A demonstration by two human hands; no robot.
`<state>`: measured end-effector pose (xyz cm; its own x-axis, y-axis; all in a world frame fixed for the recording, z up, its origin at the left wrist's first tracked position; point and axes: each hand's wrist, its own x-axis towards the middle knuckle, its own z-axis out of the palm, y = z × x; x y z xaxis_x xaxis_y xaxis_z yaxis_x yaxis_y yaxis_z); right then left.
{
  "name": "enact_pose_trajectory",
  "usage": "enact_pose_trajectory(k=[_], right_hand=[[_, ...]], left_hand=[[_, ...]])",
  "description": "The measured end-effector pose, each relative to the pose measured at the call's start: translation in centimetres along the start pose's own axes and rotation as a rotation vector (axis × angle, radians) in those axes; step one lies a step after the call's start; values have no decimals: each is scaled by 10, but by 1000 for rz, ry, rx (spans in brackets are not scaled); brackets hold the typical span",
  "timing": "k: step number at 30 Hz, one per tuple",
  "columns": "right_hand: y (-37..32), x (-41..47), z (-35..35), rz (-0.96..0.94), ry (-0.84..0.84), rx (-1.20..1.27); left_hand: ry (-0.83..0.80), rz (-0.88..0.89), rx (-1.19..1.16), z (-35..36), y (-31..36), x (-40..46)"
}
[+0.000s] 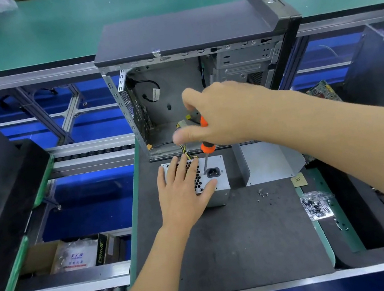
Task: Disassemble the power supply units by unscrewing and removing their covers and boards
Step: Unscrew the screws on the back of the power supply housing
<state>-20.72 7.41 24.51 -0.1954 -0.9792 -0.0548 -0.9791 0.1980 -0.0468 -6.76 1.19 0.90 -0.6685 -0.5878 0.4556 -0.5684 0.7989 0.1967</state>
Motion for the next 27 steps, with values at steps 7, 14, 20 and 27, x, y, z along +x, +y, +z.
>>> enact_pose_trajectory(k=[7, 14, 20, 27], right_hand=[[-2, 6, 0, -76, 105, -245], [2, 12, 3, -211, -45, 14], [0, 6, -4, -96, 95, -398], [5, 10, -2, -207, -23, -93]], left_hand=[[26, -14, -8, -1, 1, 1], [15, -31, 6, -2, 2, 0], [43, -26, -14, 1, 0, 0], [28, -35, -18, 0, 2, 1]])
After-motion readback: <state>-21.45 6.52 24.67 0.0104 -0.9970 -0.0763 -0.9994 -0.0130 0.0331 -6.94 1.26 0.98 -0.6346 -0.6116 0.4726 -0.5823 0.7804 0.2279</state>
